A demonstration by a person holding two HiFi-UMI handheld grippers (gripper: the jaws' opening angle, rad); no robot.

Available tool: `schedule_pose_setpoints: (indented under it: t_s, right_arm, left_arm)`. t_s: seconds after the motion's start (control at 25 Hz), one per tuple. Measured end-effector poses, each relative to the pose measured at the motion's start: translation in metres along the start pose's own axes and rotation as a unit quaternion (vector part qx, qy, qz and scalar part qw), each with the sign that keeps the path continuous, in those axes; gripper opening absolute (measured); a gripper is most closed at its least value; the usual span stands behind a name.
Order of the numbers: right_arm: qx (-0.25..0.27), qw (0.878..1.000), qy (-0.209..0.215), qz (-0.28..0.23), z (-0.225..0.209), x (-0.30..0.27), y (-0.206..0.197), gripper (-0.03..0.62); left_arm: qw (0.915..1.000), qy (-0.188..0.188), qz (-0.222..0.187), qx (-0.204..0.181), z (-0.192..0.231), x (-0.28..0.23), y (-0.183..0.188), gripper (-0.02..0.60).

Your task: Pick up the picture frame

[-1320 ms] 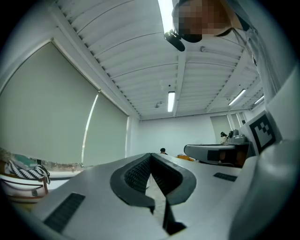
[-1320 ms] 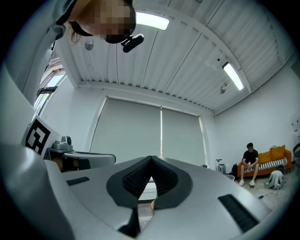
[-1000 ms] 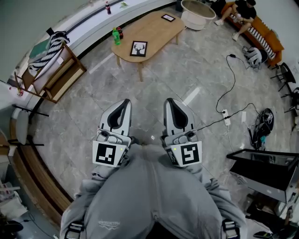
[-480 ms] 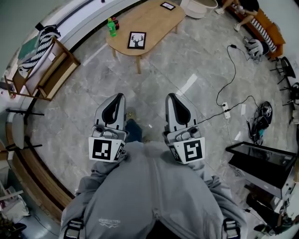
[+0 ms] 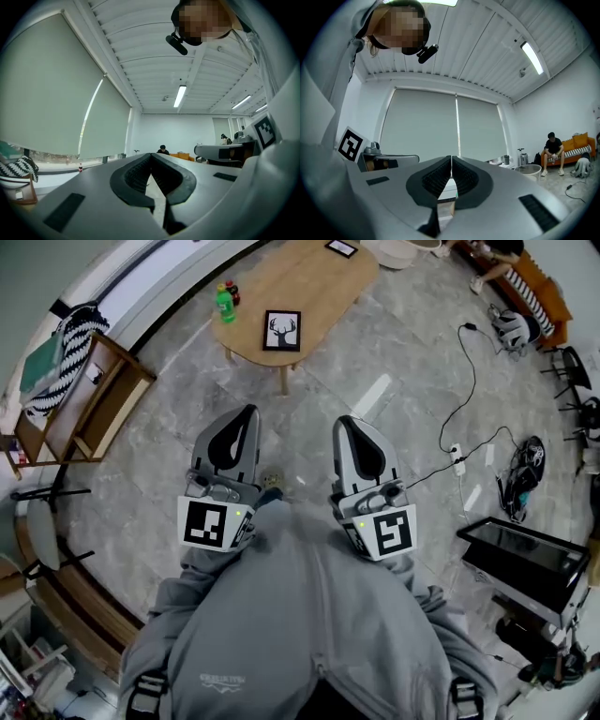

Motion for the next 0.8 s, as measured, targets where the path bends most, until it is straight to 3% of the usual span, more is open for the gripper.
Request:
schedule_pose_setpoints:
  t_s: [0.24, 0.48, 0.8]
  right_arm:
    - [0.004, 1.0, -0.027, 0.01, -0.006, -0.044, -0.016, 0.029]
    - [-0.003, 1.0, -0.02, 0.017, -0.012, -0.083, -0.032, 0.029]
    - [-0.009, 1.0, -0.016, 0.013, -0.04, -0.124, -0.051, 0.029]
  left_arm:
    - [0.9997, -0.022, 0.005, 0.012, 0.043, -0.028, -0.009, 0.017]
    - [0.9993, -0.016, 0.017, 0.03, 0.072, -0.044, -0.024, 0.017]
    - [0.9994, -0.011, 0.02, 0.027, 0.102, -0.079, -0.04, 0.017]
Point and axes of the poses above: the fingertips, and each gripper's own axes: x backward along the fingers, z to its left, y out of its top, the point moved 6 cm from there along x, backward along the fingers, and after that the axes turned 14 degrees about -z, right-handed, at the moved point
